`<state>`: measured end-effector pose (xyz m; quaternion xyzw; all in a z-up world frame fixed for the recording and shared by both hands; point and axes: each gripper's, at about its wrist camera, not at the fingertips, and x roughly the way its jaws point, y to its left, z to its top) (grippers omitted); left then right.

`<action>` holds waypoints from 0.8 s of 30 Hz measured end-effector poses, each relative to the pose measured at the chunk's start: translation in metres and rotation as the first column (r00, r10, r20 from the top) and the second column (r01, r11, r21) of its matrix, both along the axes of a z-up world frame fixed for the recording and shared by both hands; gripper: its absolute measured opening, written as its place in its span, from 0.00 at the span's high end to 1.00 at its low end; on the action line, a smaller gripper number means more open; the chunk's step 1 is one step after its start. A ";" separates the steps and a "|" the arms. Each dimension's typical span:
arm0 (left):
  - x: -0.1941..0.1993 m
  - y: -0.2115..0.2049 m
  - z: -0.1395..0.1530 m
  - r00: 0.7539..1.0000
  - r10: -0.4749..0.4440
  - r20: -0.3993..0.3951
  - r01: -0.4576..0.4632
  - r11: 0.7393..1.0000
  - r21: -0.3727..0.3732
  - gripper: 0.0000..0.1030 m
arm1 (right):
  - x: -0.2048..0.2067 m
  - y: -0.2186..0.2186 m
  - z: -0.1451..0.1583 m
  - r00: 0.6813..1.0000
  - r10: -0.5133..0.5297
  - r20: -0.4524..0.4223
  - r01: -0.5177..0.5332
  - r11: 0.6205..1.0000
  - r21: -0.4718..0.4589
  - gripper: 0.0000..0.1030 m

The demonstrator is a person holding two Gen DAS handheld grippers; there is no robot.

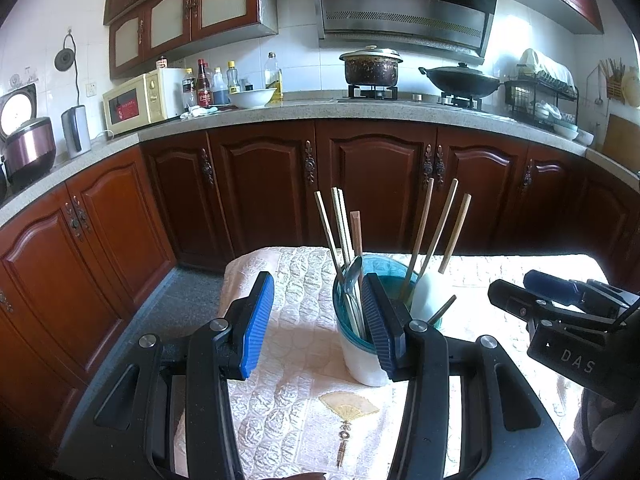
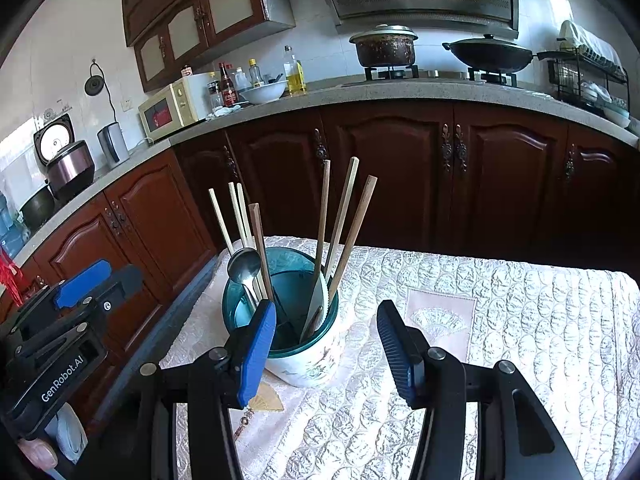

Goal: Organize utensils

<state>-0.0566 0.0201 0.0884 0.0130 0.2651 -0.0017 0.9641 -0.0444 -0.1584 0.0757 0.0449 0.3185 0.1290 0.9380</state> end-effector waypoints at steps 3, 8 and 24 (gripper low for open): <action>-0.001 0.000 0.000 1.000 0.001 0.000 -0.001 1.000 0.001 0.56 | 0.000 0.000 0.000 1.000 0.002 -0.001 -0.002 1.000 0.001 0.51; 0.001 0.001 -0.001 1.000 0.007 0.004 -0.007 1.000 -0.003 0.56 | 0.000 0.000 -0.001 1.000 0.005 -0.001 -0.005 1.000 -0.003 0.51; 0.002 0.004 -0.013 1.000 -0.015 -0.006 0.015 0.999 -0.034 0.56 | 0.001 -0.024 -0.015 0.999 -0.021 -0.031 0.021 1.000 0.001 0.46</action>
